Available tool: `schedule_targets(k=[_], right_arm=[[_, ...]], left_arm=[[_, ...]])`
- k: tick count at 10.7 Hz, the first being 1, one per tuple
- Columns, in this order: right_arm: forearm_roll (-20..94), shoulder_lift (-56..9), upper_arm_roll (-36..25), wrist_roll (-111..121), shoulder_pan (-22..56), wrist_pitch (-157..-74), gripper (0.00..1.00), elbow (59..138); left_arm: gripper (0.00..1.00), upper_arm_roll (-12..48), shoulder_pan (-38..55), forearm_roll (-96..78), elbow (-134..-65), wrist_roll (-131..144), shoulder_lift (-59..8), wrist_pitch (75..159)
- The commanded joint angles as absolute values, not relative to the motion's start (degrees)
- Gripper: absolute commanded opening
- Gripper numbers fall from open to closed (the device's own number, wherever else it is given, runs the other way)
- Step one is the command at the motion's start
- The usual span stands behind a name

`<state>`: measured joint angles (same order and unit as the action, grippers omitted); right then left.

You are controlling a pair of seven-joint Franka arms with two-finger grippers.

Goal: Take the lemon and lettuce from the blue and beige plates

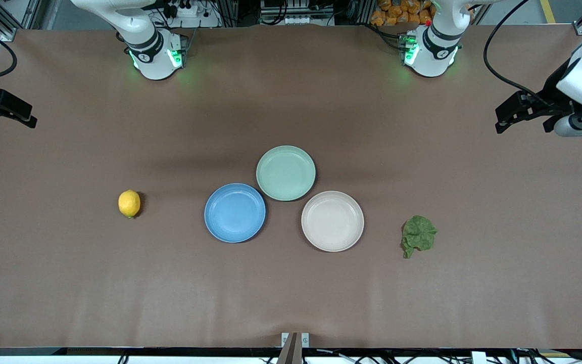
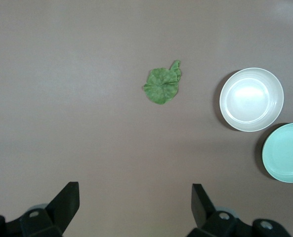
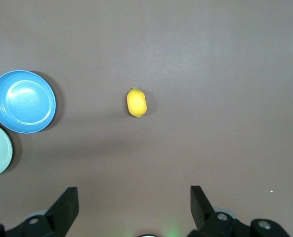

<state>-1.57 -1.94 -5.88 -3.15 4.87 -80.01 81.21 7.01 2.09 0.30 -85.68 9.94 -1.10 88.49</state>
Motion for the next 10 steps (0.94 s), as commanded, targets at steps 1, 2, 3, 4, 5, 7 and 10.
schedule_targets(k=[1, 2, 3, 4, 5, 7, 10], right_arm=[[-1.93, -2.46, -5.01, -3.43, 3.69, -79.19, 1.00, 79.63], [-1.93, -2.46, -5.01, -3.43, 3.69, -79.19, 1.00, 79.63], [-1.85, -2.37, -5.01, -3.43, 3.69, -79.19, 1.00, 79.63], [-1.58, -2.20, -4.92, -3.43, 3.17, -79.28, 1.00, 79.72], [-1.32, -2.11, -4.92, -3.43, 2.90, -79.36, 1.00, 79.72], [-1.23, -1.67, -4.83, -3.43, 2.81, -79.37, 1.00, 79.80], [-1.14, -0.79, -3.26, -3.34, 0.89, -79.54, 1.00, 80.24]], left_arm=[[1.00, 3.08, 5.45, 0.88, -84.29, 8.26, -1.23, 87.36], [1.00, 3.25, 5.19, 0.97, -84.29, 8.35, -1.23, 87.36], [1.00, 3.51, 5.19, 0.88, -84.29, 8.35, -1.23, 87.28], [1.00, 3.69, 5.27, 0.70, -84.29, 8.44, -1.14, 87.28], [1.00, 3.78, 5.27, 0.44, -84.29, 8.52, -1.06, 87.28], [1.00, 3.87, 5.54, 0.35, -84.29, 9.14, -0.18, 87.28], [1.00, 3.87, 5.54, 0.44, -84.29, 8.79, -0.18, 87.36]])
